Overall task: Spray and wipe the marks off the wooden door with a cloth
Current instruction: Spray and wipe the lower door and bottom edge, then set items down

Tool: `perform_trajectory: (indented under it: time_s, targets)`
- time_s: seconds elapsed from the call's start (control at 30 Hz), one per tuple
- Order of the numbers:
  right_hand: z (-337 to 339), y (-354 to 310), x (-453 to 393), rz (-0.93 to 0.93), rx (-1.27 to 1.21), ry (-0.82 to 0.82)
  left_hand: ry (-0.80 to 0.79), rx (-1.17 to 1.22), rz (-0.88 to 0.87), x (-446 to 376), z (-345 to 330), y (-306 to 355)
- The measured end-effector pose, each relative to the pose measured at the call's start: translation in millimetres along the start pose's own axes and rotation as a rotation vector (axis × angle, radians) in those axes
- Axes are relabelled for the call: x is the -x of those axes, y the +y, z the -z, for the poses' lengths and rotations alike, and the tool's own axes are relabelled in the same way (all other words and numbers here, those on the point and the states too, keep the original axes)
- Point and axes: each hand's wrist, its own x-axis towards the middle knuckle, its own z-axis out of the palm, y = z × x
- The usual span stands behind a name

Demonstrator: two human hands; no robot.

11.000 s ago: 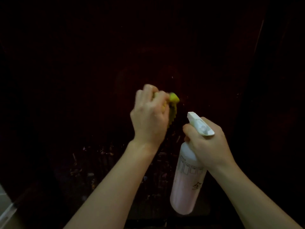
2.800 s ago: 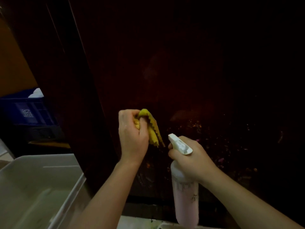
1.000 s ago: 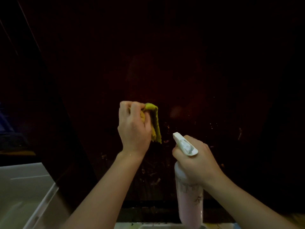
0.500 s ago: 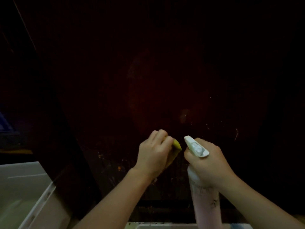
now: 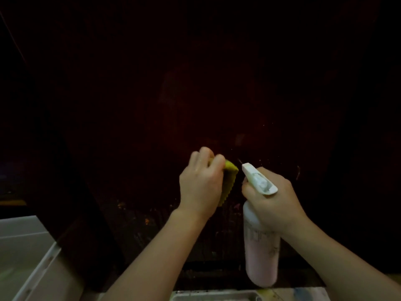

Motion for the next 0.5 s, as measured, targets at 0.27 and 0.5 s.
perform_trajectory:
  time_s: [0.27, 0.5]
  targets:
    - [10, -3, -3, -0.105, -0.039, -0.026, -0.028, 0.14, 0.063, 6, 1, -1]
    - [11, 1, 0, -0.097, 0.101, 0.102, 0.189, 0.238, 0.311, -24, 4, 13]
